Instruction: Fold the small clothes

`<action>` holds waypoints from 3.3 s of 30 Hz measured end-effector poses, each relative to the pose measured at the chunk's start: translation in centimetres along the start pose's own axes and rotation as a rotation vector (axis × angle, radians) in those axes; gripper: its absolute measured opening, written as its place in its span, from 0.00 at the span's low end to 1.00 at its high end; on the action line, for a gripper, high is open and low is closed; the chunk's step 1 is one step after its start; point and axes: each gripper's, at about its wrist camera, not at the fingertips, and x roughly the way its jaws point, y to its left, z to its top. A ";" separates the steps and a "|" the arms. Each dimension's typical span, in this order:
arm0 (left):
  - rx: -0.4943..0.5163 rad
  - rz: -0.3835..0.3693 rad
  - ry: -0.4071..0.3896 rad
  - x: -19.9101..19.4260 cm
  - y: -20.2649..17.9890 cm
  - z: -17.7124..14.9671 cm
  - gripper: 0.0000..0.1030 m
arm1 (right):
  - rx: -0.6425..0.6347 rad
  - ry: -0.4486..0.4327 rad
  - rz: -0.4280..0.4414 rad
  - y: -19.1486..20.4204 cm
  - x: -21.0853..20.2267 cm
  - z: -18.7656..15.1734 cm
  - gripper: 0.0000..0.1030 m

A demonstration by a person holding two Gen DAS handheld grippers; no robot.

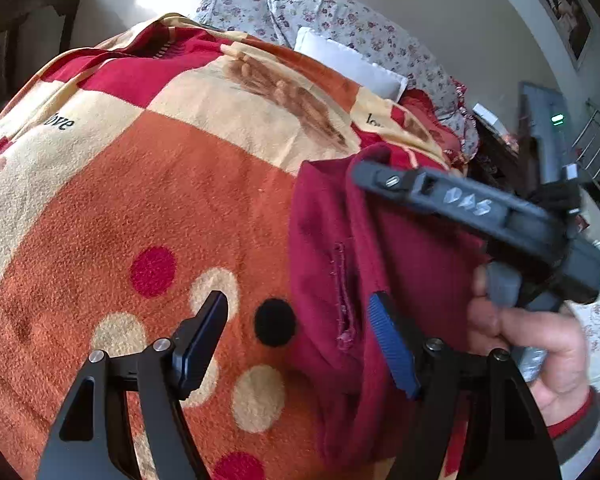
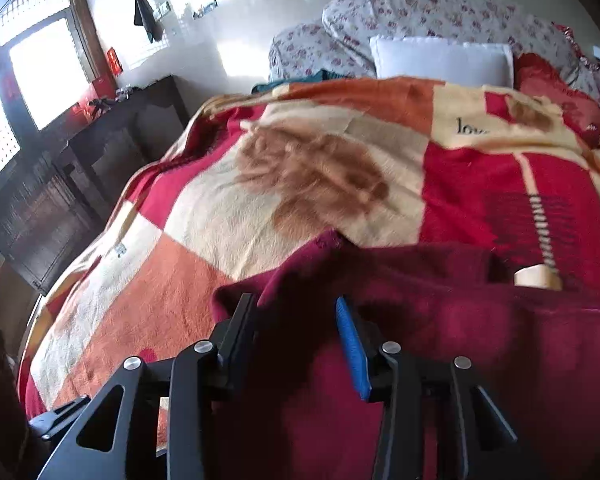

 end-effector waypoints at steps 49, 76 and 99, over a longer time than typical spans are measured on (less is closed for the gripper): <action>-0.063 -0.067 0.082 2.3 0.5 -0.3 0.87 | -0.170 0.055 -0.052 3.0 -2.4 0.9 0.17; 0.289 -0.214 0.079 -1.5 -17.2 -0.7 0.21 | -0.065 -0.147 -0.094 -7.9 -20.1 -0.7 0.16; 0.475 -0.171 0.219 6.9 -32.4 -8.7 0.48 | 0.300 -0.149 -0.174 -26.9 -21.5 -9.1 0.28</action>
